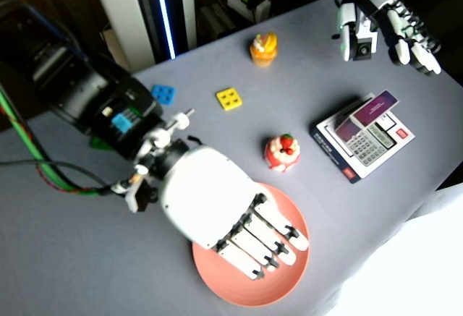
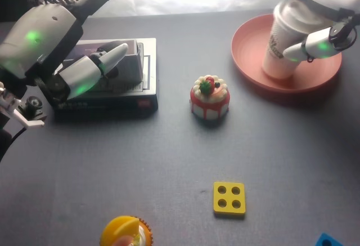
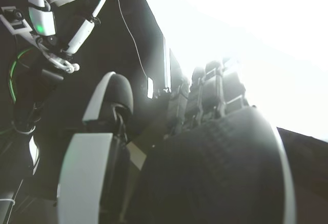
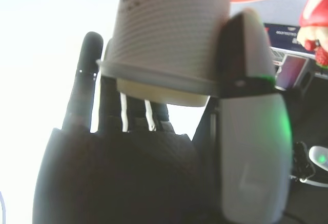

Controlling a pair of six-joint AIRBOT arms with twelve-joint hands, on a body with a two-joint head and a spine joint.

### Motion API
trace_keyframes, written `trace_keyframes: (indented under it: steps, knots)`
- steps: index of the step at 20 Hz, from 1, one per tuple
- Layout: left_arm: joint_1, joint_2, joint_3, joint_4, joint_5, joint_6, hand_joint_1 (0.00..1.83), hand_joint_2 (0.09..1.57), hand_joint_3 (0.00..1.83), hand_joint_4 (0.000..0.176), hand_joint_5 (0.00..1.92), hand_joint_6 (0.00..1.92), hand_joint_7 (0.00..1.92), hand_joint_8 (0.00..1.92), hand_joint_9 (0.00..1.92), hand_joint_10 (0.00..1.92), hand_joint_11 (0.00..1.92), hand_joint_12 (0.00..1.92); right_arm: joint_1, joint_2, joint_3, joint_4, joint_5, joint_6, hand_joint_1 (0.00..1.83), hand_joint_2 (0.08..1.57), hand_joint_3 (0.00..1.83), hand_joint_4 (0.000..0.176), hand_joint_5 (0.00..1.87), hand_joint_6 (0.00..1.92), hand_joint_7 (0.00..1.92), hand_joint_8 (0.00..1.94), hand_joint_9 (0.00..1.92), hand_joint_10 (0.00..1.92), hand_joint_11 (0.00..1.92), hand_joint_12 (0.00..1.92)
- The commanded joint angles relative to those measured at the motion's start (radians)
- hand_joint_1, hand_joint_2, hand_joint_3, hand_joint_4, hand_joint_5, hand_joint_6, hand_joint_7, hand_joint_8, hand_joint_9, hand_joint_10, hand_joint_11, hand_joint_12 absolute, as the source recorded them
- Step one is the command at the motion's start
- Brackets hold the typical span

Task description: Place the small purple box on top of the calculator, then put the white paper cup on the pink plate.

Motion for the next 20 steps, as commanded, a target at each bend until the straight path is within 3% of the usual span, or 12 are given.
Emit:
trace_keyframes:
  steps: [1,3,6,8,9,10,13,14,16,17,19,20]
  knots:
    - [-0.015,-0.004,0.002,0.004,-0.127,-0.005,0.78,1.36,0.00,0.000,0.13,0.04,0.02,0.00,0.00,0.00,0.00,0.00,0.007,-0.001,0.007,-0.008,0.105,0.001,0.78,1.01,0.00,0.078,0.00,0.00,0.00,0.00,0.00,0.15,0.00,1.21]
    - [-0.015,-0.005,0.004,0.004,-0.127,-0.008,0.75,1.33,0.00,0.000,0.14,0.04,0.03,0.00,0.00,0.00,0.00,0.00,0.007,-0.001,0.006,-0.008,0.105,0.001,0.71,0.98,0.00,0.104,0.00,0.00,0.00,0.00,0.00,0.02,0.00,1.43]
    - [-0.014,-0.004,0.003,0.003,-0.127,-0.009,0.74,1.31,0.00,0.000,0.14,0.04,0.02,0.00,0.00,0.00,0.00,0.00,0.008,-0.001,-0.006,-0.008,0.106,-0.003,0.72,0.93,0.00,0.136,0.00,0.00,0.00,0.00,0.00,0.00,0.00,1.34]
    - [-0.014,-0.004,0.004,0.002,-0.127,-0.009,0.73,1.30,0.00,0.005,0.14,0.04,0.00,0.00,0.00,0.00,0.00,0.00,0.008,0.005,-0.020,-0.008,0.115,-0.009,0.70,0.91,0.00,0.130,0.00,0.00,0.00,0.00,0.00,0.00,0.00,1.39]
    - [-0.013,-0.004,0.004,0.000,-0.127,-0.009,0.72,1.30,0.00,0.005,0.13,0.03,0.00,0.00,0.00,0.00,0.00,0.00,0.008,0.020,-0.035,-0.009,0.125,-0.016,0.68,0.90,0.00,0.088,0.00,0.00,0.00,0.00,0.00,0.00,0.00,1.40]
    - [-0.013,-0.004,0.004,-0.001,-0.127,-0.009,0.72,1.29,0.00,0.005,0.13,0.03,0.00,0.00,0.00,0.00,0.00,0.00,0.008,0.030,-0.045,-0.009,0.130,-0.021,0.67,0.89,0.00,0.079,0.00,0.00,0.00,0.00,0.00,0.00,0.00,1.40]
    - [-0.010,-0.004,0.002,-0.004,-0.129,-0.009,0.74,1.28,0.00,0.010,0.14,0.03,0.00,0.00,0.00,0.00,0.00,0.00,0.009,0.060,-0.074,-0.015,0.149,-0.027,0.67,0.91,0.00,0.096,0.00,0.00,0.00,0.00,0.00,0.00,0.00,1.13]
    - [-0.009,-0.003,0.001,-0.005,-0.130,-0.009,0.75,1.28,0.00,0.003,0.13,0.03,0.00,0.00,0.00,0.00,0.00,0.00,0.009,0.073,-0.088,-0.019,0.158,-0.027,0.64,0.92,0.00,0.115,0.00,0.00,0.00,0.00,0.00,0.00,0.00,1.22]
    - [-0.005,-0.001,-0.002,-0.008,-0.136,-0.009,0.76,1.29,0.00,0.005,0.13,0.03,0.00,0.00,0.00,0.00,0.00,0.00,0.009,0.118,-0.138,-0.042,0.199,-0.027,0.61,0.92,0.00,0.128,0.00,0.00,0.00,0.00,0.00,0.00,0.00,1.56]
    - [-0.003,0.000,-0.003,-0.009,-0.137,-0.009,0.77,1.28,0.00,0.004,0.13,0.03,0.00,0.00,0.00,0.00,0.00,0.00,0.009,0.136,-0.160,-0.050,0.219,-0.027,0.60,0.92,0.00,0.156,0.00,0.00,0.00,0.00,0.00,0.00,0.00,1.79]
    - [0.008,0.005,-0.008,-0.018,-0.145,-0.009,0.77,1.28,0.00,0.004,0.13,0.03,0.00,0.00,0.00,0.00,0.00,0.00,0.009,0.193,-0.226,-0.080,0.283,-0.027,0.60,0.91,0.00,0.165,0.00,0.00,0.00,0.00,0.00,0.00,0.00,1.92]
    - [0.015,0.008,-0.011,-0.023,-0.152,-0.009,0.75,1.28,0.00,0.016,0.12,0.02,0.01,0.00,0.00,0.00,0.00,0.00,0.009,0.249,-0.262,-0.096,0.314,-0.027,0.62,0.94,0.01,0.101,0.00,0.00,0.00,0.00,0.00,0.00,0.00,1.17]
